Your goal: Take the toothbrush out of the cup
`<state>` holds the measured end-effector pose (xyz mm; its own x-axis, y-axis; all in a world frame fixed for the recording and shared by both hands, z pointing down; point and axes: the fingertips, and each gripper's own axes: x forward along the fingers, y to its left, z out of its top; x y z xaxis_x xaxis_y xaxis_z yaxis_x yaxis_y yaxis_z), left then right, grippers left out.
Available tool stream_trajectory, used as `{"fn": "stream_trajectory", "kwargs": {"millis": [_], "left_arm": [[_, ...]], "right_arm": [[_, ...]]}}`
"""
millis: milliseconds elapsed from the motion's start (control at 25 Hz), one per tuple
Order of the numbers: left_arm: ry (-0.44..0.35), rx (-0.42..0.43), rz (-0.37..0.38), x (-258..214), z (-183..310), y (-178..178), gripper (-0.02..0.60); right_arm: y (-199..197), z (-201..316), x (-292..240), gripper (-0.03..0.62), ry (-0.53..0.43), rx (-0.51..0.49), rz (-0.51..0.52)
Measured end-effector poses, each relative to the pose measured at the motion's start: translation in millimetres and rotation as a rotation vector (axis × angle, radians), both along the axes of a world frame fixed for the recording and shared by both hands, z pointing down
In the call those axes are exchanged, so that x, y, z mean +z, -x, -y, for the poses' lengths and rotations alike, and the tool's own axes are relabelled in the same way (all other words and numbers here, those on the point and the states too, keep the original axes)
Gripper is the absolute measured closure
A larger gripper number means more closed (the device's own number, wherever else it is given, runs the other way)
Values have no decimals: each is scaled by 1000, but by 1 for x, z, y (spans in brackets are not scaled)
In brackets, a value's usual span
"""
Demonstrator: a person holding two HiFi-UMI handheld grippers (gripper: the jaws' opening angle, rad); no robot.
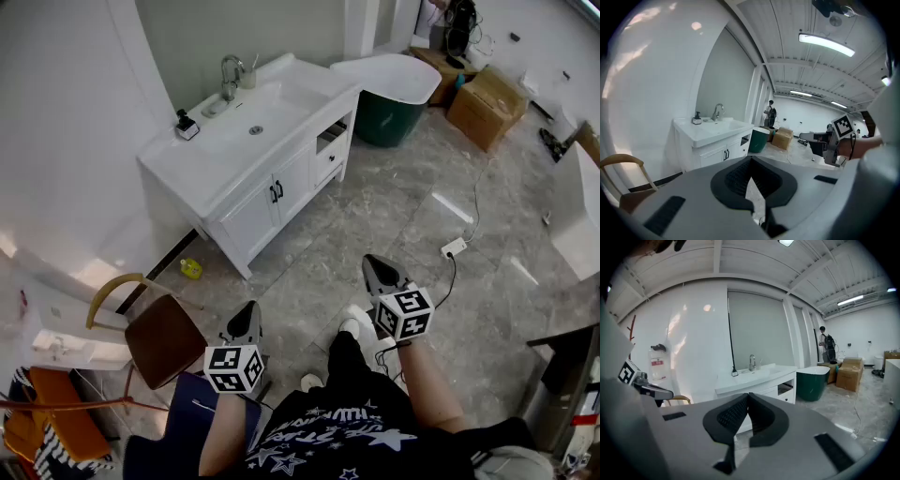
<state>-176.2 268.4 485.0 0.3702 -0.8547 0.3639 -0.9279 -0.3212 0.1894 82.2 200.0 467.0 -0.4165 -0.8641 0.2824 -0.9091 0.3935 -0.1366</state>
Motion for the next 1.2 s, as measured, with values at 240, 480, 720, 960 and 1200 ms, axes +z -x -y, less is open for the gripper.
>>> {"fn": "stream_trajectory", "kwargs": {"millis": [240, 480, 720, 960, 1200], "left_arm": [[6, -28, -1, -1, 2, 6, 569], [28, -11, 12, 5, 13, -8, 569], [46, -26, 29, 10, 40, -39, 569], [31, -78, 40, -3, 88, -63, 569], [24, -136, 68, -9, 132, -96, 569]], "right_arm": [[12, 11, -4, 579, -12, -34, -7], [5, 32, -4, 579, -18, -44, -1], [-22, 73, 4, 579, -14, -47, 69], [-46, 135, -10, 494, -37, -74, 133], [-58, 190, -8, 339, 11, -213, 142]]}}
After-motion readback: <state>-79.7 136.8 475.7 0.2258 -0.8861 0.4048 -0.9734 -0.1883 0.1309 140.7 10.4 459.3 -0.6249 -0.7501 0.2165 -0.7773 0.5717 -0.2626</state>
